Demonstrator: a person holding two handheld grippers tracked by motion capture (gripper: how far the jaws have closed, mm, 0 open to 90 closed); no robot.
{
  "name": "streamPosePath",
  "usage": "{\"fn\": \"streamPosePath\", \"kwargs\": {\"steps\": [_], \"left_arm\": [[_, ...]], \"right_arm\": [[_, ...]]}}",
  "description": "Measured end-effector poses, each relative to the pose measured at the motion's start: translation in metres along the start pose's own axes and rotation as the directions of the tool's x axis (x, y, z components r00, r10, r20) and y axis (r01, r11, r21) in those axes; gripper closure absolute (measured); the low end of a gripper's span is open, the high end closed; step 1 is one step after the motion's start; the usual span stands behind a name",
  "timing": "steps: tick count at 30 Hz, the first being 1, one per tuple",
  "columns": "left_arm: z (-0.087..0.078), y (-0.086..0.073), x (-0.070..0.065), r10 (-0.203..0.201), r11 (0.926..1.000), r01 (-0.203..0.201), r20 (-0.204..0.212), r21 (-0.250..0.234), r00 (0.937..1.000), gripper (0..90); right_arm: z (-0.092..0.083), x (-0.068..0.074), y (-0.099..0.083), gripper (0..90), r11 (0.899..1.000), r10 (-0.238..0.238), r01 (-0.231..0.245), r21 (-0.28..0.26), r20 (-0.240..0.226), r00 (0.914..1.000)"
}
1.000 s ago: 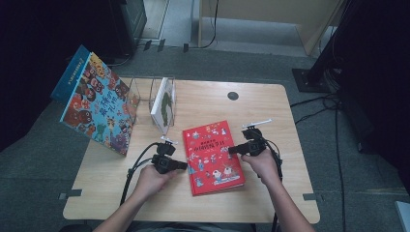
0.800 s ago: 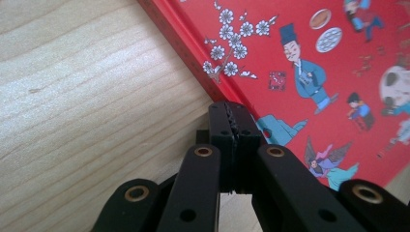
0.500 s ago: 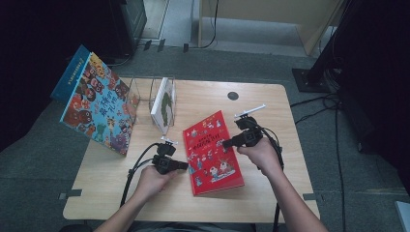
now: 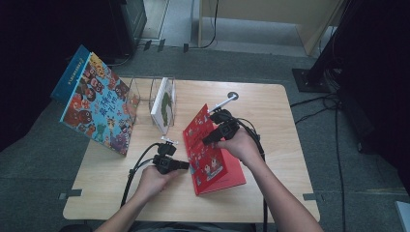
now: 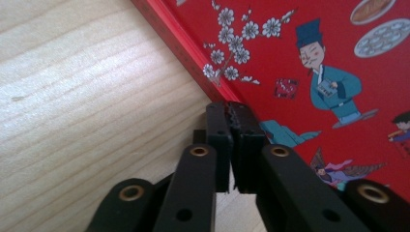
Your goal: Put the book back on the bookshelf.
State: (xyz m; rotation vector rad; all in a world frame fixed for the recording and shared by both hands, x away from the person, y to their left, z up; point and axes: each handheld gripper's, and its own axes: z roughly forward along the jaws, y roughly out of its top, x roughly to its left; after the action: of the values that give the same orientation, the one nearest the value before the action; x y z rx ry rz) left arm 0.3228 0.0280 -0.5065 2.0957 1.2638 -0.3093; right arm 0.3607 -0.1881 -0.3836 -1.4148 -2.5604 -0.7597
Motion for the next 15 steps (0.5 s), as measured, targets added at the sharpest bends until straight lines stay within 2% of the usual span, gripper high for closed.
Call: {"fn": "streamPosePath", "kwargs": {"steps": [6, 11, 15], "left_arm": [[-0.0008, 0.0016, 0.0014, -0.002, 1.0000, 0.002, 0.009, 0.001, 1.0000, 83.1], [-0.0052, 0.0019, 0.0029, 0.020, 0.9998, -0.020, 0.008, -0.008, 0.9998, 77.4], [-0.0091, 0.0025, 0.0061, 0.027, 0.9992, -0.026, 0.027, -0.030, 0.9993, 65.3]], "right_arm": [[0.0004, 0.0004, 0.0057, 78.6, 0.999, -0.013, 0.012, 0.040, 0.006, 0.9999], [-0.0010, 0.0013, 0.0089, 80.3, 0.997, -0.009, 0.010, 0.071, -0.002, 1.0000], [-0.0042, 0.0054, 0.0115, 82.9, 0.994, -0.023, 0.022, 0.108, 0.011, 0.9997]]}}
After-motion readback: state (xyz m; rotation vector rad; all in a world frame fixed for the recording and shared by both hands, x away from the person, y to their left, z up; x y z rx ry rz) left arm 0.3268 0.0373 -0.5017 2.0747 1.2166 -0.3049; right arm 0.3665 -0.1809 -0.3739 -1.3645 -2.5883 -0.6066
